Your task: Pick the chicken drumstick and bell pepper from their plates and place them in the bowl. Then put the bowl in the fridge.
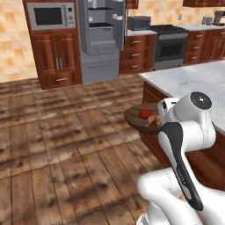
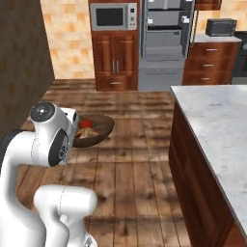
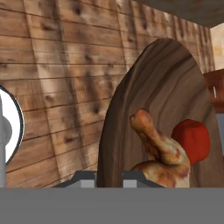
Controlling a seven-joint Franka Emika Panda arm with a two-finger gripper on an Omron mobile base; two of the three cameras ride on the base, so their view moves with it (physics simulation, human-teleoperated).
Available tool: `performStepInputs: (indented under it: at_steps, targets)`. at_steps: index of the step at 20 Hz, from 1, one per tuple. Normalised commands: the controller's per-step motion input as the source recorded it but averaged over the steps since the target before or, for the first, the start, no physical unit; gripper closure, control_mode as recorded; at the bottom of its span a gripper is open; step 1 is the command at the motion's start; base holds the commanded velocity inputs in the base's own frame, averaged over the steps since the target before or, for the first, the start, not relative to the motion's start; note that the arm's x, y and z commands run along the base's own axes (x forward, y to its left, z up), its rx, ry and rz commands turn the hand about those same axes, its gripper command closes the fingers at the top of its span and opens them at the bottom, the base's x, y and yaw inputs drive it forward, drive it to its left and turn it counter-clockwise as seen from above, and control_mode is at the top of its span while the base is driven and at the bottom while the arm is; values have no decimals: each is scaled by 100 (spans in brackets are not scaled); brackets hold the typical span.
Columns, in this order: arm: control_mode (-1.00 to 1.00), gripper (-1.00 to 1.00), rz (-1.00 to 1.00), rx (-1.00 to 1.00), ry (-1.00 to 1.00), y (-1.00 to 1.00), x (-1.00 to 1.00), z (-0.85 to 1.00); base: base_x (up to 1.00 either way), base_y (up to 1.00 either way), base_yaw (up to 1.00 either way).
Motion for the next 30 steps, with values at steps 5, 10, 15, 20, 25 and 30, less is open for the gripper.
performStepInputs:
  at_steps: [5, 10, 15, 20, 25, 30]
  targets:
    - [100, 100, 0, 0, 0, 0, 0, 0, 90, 21, -11]
    - [100, 100, 0, 0, 0, 0, 0, 0, 91, 25, -17]
    - [100, 100, 0, 0, 0, 0, 0, 0, 87, 29, -23]
    - [100, 100, 0, 0, 0, 0, 0, 0, 84, 30, -26]
    - [100, 100, 0, 0, 0, 0, 0, 0, 85, 30, -25]
    - [100, 100, 0, 0, 0, 0, 0, 0, 86, 29, -23]
